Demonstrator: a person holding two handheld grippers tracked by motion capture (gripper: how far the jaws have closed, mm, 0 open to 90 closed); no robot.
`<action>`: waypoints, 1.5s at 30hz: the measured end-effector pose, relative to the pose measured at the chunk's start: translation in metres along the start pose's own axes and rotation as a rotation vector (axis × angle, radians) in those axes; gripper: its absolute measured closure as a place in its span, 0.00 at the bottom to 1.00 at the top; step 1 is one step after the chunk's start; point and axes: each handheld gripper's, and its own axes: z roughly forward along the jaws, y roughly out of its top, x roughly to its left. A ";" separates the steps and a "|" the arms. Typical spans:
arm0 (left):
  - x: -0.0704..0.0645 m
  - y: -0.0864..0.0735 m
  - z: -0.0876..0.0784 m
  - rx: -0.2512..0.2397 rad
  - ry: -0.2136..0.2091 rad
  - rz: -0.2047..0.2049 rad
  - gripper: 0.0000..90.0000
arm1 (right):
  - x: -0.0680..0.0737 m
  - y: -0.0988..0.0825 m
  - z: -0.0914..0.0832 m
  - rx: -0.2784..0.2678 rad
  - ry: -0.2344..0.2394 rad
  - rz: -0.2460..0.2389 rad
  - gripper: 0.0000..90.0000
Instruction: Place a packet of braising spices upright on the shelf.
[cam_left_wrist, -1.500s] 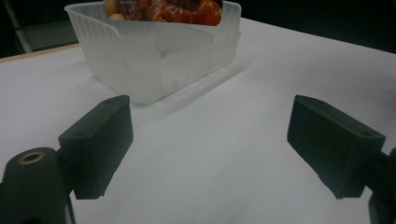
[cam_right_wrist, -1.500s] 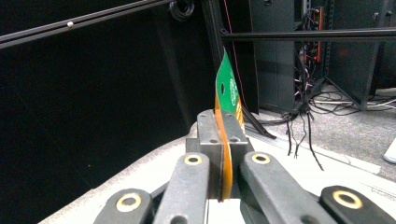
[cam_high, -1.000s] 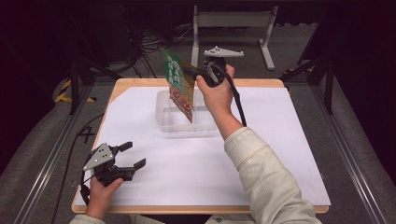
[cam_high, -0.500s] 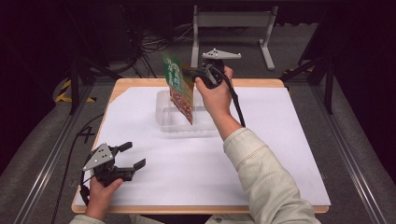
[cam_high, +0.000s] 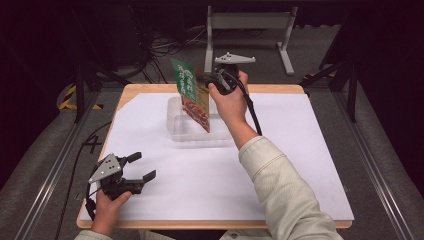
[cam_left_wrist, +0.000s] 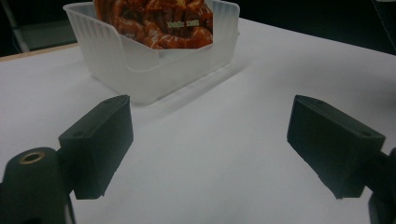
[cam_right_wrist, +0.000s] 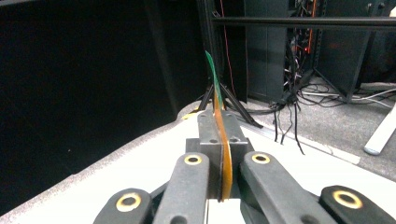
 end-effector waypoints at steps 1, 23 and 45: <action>0.000 0.000 0.000 0.001 0.001 0.000 0.17 | 0.000 -0.002 0.002 0.009 -0.006 -0.003 1.00; 0.000 0.000 0.001 0.007 -0.006 0.008 0.17 | -0.001 -0.015 0.005 0.027 -0.006 0.016 1.00; -0.001 0.000 0.004 0.013 -0.009 0.003 0.17 | -0.007 -0.031 -0.005 0.043 -0.017 0.021 1.00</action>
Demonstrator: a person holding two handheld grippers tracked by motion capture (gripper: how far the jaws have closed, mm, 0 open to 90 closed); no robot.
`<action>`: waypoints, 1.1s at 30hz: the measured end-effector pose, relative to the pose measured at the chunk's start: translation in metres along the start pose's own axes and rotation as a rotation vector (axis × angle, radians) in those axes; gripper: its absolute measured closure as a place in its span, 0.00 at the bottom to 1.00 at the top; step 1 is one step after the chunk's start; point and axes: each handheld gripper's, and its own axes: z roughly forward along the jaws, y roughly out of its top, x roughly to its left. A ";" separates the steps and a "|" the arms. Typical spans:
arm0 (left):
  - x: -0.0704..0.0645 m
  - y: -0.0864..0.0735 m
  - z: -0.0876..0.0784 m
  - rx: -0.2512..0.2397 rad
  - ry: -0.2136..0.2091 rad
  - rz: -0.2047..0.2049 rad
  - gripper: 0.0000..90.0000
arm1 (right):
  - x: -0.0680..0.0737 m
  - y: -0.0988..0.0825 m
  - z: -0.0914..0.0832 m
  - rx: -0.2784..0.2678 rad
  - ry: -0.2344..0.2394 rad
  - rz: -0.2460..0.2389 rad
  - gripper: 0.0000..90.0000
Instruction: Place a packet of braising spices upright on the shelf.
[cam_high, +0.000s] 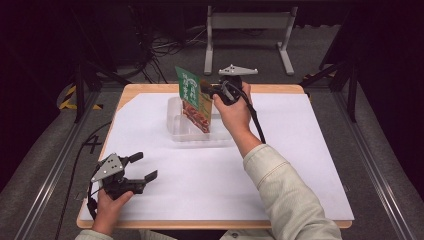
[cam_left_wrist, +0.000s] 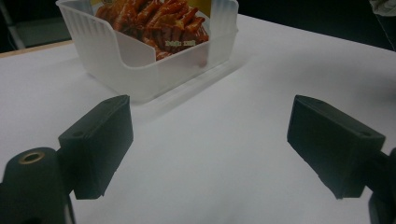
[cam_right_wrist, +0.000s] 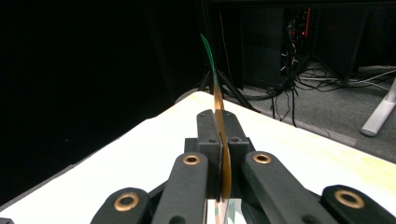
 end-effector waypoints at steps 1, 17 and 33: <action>0.000 0.000 0.000 0.000 0.000 0.000 0.17 | 0.000 -0.001 0.000 0.002 0.000 -0.001 1.00; 0.000 0.000 0.001 0.007 -0.003 0.005 0.17 | -0.001 -0.003 -0.009 -0.043 0.046 0.008 0.77; 0.001 0.003 0.006 0.003 -0.012 0.009 0.17 | 0.005 -0.001 -0.057 -0.151 0.057 -0.135 0.52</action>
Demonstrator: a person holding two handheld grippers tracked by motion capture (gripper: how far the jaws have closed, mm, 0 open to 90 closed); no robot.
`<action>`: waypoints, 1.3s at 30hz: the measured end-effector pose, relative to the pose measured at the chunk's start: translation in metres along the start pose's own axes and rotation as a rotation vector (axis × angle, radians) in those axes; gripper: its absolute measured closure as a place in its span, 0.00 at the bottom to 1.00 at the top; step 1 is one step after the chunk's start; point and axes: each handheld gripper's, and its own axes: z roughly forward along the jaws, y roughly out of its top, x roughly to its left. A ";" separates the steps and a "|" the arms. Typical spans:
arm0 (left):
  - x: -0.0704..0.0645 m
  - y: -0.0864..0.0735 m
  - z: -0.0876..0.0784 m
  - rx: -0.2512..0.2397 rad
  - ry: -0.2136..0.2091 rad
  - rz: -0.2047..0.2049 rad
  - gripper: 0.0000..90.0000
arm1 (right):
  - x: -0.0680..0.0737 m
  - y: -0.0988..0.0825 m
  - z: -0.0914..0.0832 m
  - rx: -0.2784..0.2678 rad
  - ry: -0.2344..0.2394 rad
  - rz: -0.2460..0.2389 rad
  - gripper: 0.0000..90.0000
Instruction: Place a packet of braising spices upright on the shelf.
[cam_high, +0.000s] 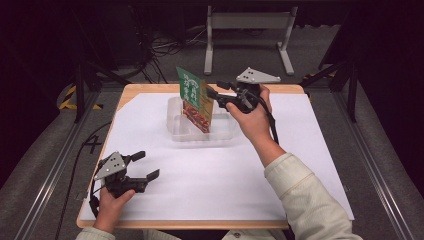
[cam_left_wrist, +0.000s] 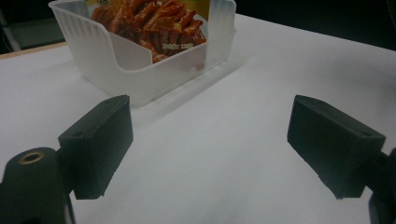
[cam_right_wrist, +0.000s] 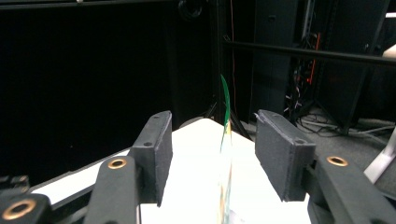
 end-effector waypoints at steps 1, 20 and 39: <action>0.000 0.000 0.000 -0.004 -0.001 -0.001 0.17 | -0.001 0.000 -0.007 -0.005 0.003 -0.008 0.51; 0.000 0.004 0.006 -0.001 -0.009 0.014 0.16 | -0.010 -0.018 -0.118 0.002 0.041 -0.055 0.34; -0.003 0.005 0.004 -0.002 -0.013 0.023 0.16 | -0.013 -0.086 -0.184 0.002 -0.031 -0.072 0.34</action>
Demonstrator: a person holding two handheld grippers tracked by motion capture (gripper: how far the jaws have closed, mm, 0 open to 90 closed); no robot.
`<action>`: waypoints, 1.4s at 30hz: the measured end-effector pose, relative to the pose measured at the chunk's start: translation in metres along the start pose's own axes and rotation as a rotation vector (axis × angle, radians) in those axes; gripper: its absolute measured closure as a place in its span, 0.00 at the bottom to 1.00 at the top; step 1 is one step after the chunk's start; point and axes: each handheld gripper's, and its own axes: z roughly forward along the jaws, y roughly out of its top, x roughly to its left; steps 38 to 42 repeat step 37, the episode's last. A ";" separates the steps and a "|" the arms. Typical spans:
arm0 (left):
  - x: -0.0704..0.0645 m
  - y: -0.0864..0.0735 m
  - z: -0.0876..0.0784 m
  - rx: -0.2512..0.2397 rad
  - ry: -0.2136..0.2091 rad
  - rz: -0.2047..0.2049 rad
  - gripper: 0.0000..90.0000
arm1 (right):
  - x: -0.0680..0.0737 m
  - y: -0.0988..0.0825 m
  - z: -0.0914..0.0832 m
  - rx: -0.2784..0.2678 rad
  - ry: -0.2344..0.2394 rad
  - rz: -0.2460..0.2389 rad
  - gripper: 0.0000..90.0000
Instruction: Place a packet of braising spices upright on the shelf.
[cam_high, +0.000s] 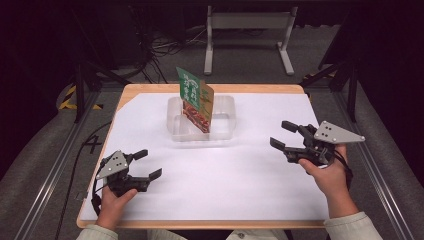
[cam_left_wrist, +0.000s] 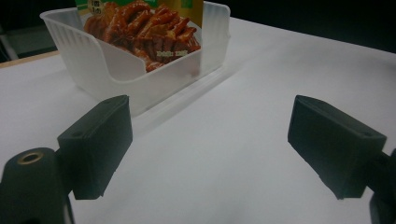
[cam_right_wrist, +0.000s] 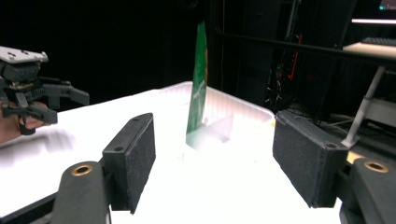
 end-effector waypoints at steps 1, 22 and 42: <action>0.000 0.000 0.000 0.002 -0.002 -0.001 0.16 | -0.001 -0.005 -0.001 0.005 -0.006 0.004 0.34; -0.001 -0.003 -0.011 -0.012 0.013 -0.013 0.17 | -0.007 -0.085 -0.003 0.064 -0.079 0.079 0.35; 0.000 -0.003 -0.008 0.002 0.015 -0.010 0.17 | -0.005 -0.105 0.002 0.101 -0.114 0.115 0.33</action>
